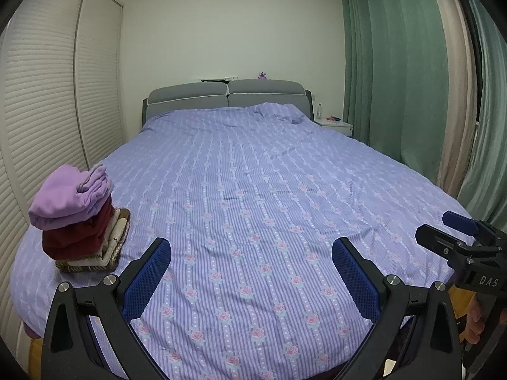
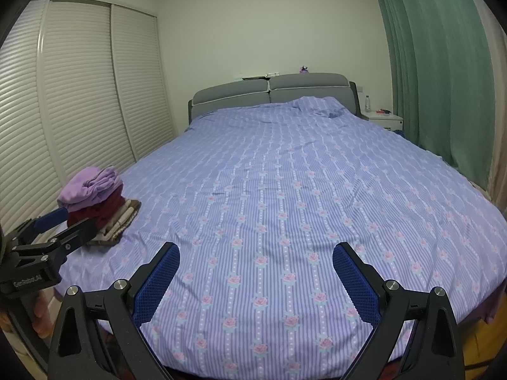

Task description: Fold small clothes

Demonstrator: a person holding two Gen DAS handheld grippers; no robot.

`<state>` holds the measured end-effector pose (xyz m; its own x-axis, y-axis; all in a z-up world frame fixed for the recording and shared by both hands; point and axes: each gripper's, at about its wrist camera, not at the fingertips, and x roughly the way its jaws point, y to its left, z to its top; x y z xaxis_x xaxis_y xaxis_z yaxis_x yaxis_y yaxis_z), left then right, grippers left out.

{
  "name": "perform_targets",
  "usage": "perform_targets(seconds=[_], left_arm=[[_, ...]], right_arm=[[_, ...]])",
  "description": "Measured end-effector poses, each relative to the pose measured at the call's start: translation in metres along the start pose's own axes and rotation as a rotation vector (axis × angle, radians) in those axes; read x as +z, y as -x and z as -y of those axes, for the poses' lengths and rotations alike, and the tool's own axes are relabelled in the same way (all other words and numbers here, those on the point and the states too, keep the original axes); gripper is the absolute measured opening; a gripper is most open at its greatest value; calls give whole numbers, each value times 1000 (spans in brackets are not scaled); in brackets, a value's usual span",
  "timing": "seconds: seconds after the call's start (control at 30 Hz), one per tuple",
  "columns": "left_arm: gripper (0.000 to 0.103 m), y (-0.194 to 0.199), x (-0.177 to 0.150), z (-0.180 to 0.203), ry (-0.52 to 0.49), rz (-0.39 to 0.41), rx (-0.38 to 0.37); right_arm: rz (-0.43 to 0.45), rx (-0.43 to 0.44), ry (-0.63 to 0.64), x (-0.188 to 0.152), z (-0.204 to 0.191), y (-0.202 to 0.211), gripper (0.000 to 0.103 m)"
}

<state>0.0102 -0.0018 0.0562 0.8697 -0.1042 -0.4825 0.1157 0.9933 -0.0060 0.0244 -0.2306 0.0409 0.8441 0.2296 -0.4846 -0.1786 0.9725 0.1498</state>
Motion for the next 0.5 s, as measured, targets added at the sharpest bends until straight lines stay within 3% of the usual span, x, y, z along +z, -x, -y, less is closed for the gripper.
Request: perform_targets(seconds=[0.5], left_arm=[[103,3,0,3,-11,6,-3]], right_arm=[[2,1,-2,-1,1,2,98]])
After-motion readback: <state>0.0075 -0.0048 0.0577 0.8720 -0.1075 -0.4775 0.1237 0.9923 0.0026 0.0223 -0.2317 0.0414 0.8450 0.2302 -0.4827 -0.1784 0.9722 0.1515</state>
